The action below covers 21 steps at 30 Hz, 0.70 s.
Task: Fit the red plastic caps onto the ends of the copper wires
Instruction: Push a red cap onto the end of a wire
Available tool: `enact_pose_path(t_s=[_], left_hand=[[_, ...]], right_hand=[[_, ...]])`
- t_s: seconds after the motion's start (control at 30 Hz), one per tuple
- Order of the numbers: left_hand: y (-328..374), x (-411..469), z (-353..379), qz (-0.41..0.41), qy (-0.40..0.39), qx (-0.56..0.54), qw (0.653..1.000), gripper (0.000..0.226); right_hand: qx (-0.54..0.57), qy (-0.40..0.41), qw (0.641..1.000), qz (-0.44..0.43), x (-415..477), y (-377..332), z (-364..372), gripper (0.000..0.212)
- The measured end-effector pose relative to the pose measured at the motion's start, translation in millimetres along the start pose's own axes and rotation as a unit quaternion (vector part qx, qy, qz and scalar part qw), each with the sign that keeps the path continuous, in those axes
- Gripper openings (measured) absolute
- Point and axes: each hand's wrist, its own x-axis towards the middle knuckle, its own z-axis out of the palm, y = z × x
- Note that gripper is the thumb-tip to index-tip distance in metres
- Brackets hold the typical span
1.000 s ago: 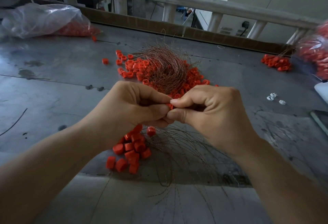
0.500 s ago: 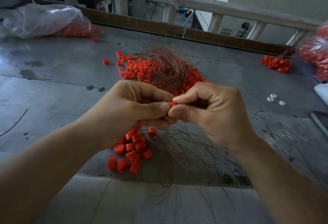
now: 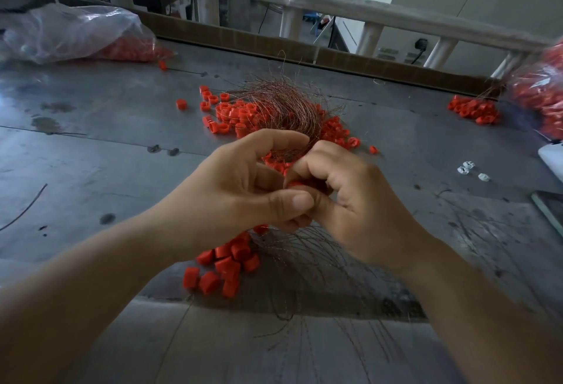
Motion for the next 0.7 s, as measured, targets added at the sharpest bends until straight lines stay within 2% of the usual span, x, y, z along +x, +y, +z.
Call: enact_pose_path(t_s=[0.2,0.47,0.7], left_hand=[[0.1,-2.4,2.5,0.016,0.006,0.046,0.999,0.066],[3.0,-5.7,4.1,0.033,0.001,0.021,0.999,0.064],[2.9,-5.5,5.2,0.013,0.004,0.011,1.0,0.062]], right_hand=[[0.003,-0.008,1.0,0.007,-1.0,0.5,2.5,0.004],[-0.035,0.021,0.999,-0.017,-2.6,-4.5,7.2,0.006],[-0.003,0.009,1.0,0.0,-2.4,-2.7,6.5,0.005]])
